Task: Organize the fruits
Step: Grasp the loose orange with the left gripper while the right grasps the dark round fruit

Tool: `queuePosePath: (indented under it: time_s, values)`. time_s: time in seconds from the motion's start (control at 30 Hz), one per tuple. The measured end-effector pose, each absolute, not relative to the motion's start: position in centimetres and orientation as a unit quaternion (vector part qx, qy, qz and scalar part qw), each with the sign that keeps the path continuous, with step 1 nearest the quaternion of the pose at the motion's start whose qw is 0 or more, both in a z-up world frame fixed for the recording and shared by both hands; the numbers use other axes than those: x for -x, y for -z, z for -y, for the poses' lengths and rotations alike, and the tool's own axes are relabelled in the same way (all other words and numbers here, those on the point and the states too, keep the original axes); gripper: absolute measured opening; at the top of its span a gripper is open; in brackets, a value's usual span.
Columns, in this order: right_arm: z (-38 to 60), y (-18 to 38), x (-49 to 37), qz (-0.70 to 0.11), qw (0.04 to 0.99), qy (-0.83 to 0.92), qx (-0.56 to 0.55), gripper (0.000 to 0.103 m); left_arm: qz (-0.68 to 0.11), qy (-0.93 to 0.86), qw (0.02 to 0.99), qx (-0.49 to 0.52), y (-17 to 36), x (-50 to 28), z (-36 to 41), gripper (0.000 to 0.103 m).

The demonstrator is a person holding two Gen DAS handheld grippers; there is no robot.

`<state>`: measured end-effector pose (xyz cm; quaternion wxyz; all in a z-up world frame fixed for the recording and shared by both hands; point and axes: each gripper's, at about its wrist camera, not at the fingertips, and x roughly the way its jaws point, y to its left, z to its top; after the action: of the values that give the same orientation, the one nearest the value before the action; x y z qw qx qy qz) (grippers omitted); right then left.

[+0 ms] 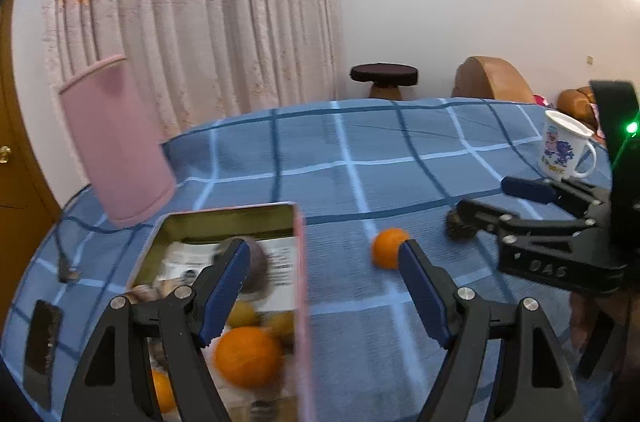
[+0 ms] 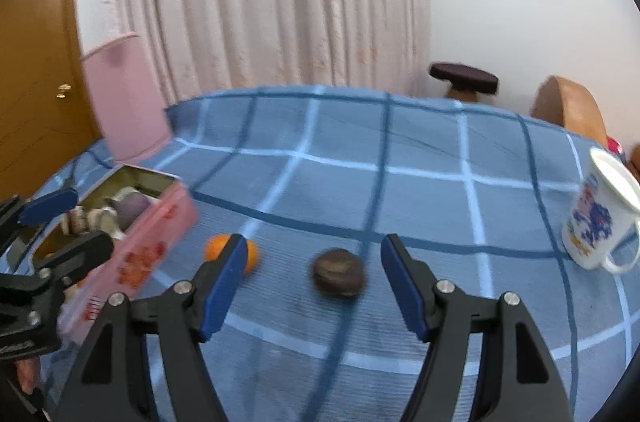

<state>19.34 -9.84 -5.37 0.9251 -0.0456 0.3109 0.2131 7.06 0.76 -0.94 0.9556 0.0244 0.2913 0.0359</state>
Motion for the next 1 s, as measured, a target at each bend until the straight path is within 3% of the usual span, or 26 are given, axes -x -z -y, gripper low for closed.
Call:
queuePosePath:
  time_s: [0.17, 0.4, 0.6, 1.0]
  values:
    - [10.7, 6.8, -20.8, -0.349, 0.911, -0.215, 0.034, 0.058, -0.309, -0.026, 0.95, -0.032, 1.8, -8.8, 1.2, 0.078]
    - [10.1, 8.2, -22.2, -0.399, 0.885, -0.236, 0.035, 0.056, -0.328, -0.027, 0.944, -0.031, 2.8, -9.9, 1.4, 0.078]
    - [10.2, 8.7, -22.9, -0.418, 0.873, -0.249, 0.03, 0.042, -0.333, -0.032, 0.942, -0.042, 3.2, -10.2, 1.8, 0.078]
    - [13.0, 7.3, -21.8, -0.37, 0.902, -0.221, 0.008, 0.041, -0.351, -0.013, 0.933, -0.071, 4.0, -12.4, 3.8, 0.078]
